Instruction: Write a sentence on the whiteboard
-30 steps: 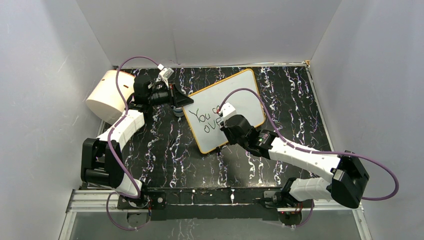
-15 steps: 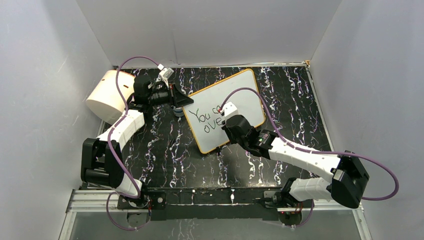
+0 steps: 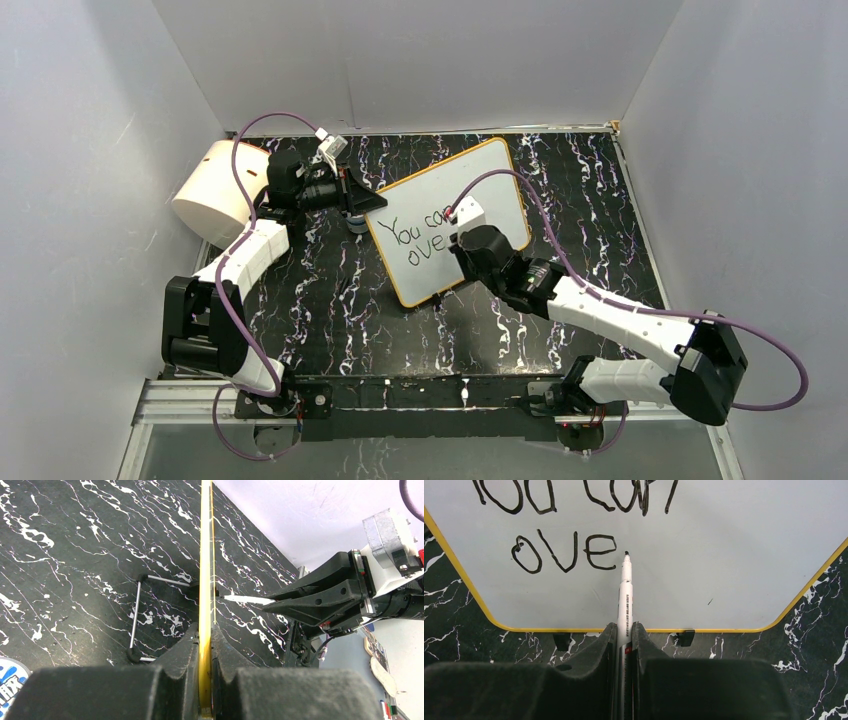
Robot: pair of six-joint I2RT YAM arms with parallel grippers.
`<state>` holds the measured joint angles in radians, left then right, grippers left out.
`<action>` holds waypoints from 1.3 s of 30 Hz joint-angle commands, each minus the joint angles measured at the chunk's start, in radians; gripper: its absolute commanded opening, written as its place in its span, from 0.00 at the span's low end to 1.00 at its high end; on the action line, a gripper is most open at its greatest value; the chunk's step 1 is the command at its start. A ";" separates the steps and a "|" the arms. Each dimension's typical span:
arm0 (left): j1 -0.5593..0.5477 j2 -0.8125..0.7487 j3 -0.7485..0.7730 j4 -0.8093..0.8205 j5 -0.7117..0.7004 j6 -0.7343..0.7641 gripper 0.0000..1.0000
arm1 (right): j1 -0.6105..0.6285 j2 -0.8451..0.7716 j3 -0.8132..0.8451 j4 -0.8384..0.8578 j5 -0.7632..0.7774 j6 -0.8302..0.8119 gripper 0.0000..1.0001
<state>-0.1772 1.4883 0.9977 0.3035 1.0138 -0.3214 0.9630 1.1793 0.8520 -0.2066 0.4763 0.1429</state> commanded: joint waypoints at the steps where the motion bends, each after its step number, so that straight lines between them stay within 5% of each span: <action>1: -0.034 0.024 -0.022 -0.118 0.021 0.048 0.00 | -0.011 -0.011 0.008 0.064 0.017 -0.016 0.00; 19: -0.034 0.021 -0.022 -0.119 0.023 0.047 0.00 | -0.030 0.049 0.027 0.121 -0.029 -0.027 0.00; 39: -0.034 0.022 -0.022 -0.121 0.023 0.048 0.00 | -0.035 0.049 -0.004 -0.050 -0.066 0.051 0.00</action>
<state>-0.1772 1.4887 0.9977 0.3031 1.0122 -0.3214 0.9356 1.2331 0.8543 -0.2451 0.4221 0.1699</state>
